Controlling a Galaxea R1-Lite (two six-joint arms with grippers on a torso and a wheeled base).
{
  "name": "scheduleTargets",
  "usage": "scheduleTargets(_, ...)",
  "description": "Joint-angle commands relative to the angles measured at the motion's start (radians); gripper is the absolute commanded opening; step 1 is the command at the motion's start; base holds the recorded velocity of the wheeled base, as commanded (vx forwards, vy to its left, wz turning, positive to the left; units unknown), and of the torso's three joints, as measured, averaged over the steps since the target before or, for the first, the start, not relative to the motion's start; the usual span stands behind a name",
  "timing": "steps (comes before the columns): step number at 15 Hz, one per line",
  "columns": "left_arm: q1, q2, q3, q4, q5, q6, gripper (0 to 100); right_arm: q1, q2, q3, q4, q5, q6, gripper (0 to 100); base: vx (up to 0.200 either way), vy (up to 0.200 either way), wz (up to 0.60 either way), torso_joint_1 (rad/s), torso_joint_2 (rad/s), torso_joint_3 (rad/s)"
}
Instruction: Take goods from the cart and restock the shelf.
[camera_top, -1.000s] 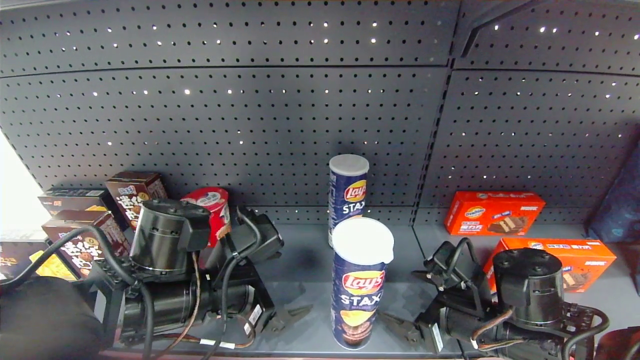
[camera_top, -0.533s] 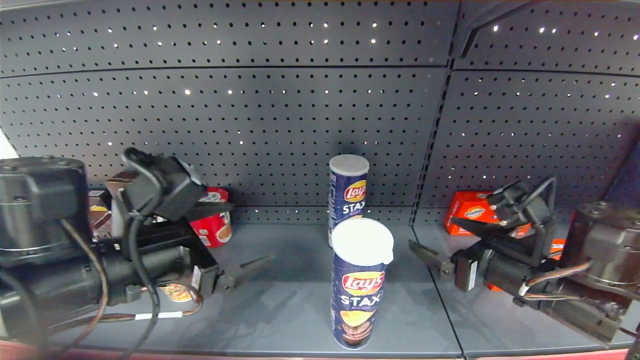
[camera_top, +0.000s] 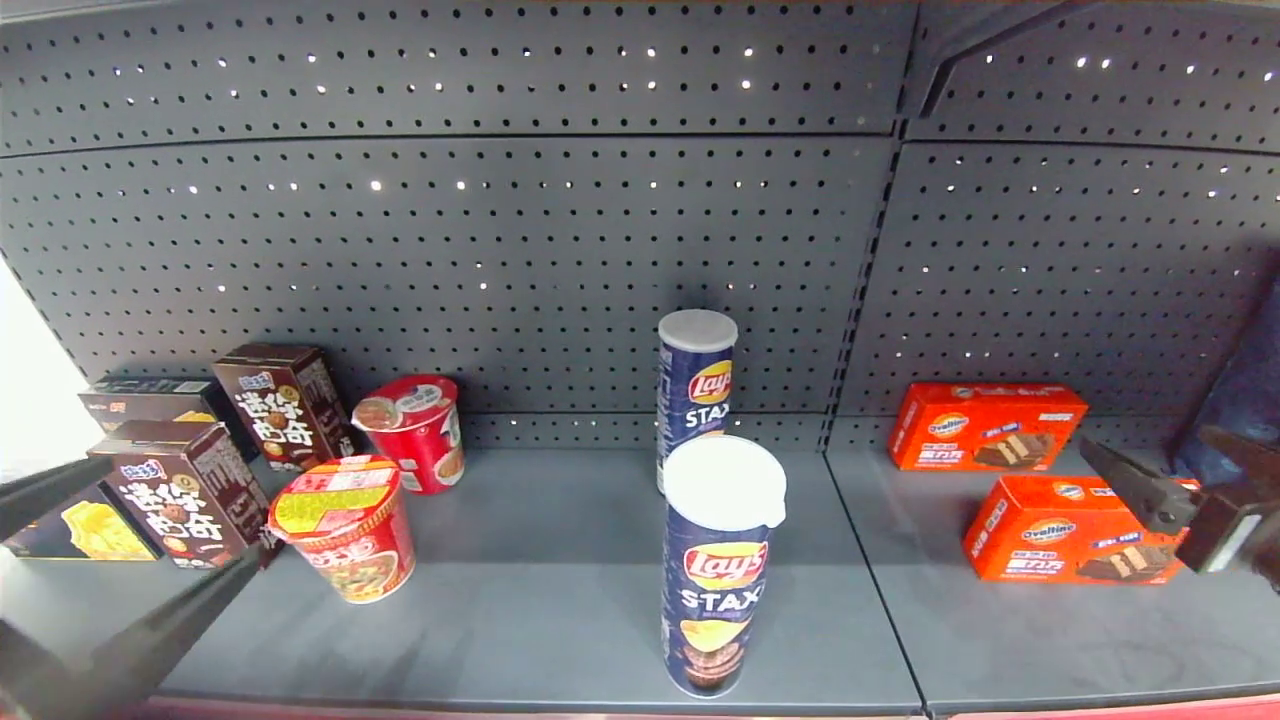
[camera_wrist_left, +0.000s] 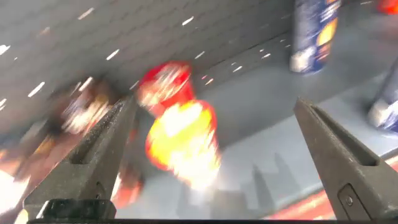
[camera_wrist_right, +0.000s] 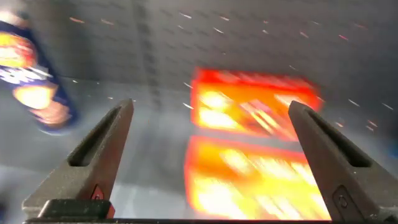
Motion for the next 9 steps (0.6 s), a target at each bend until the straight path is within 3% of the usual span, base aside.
scheduleTargets(1,0.022,-0.235,0.155,0.004,0.075,-0.014,100,-0.102,-0.184,0.145,0.014,0.000,-0.002,100,0.000,0.000,0.00,0.000,0.00,0.000)
scheduleTargets(3,0.022,-0.353,0.201,0.085,0.093,-0.043,100,-0.148,-0.364,0.227,0.130,-0.008,-0.002,100,0.000,0.000,0.00,0.000,0.00,0.000)
scheduleTargets(6,0.024,-0.541,0.232,0.260,0.101,-0.057,100,-0.145,-0.703,0.220,0.494,-0.009,-0.017,100,0.000,0.000,0.00,0.000,0.00,0.000)
scheduleTargets(7,0.024,-0.541,0.232,0.260,0.101,-0.057,100,-0.145,-0.703,0.220,0.494,-0.009,-0.017,100,0.000,0.000,0.00,0.000,0.00,0.000)
scheduleTargets(8,0.027,-0.666,0.225,0.392,0.115,-0.058,100,-0.141,-0.922,0.218,0.706,0.001,-0.016,100,0.000,0.000,0.00,0.000,0.00,0.000)
scheduleTargets(9,0.027,-0.750,0.233,0.468,0.152,-0.055,100,-0.141,-1.048,0.211,0.827,0.024,-0.016,100,0.000,0.000,0.00,0.000,0.00,0.000)
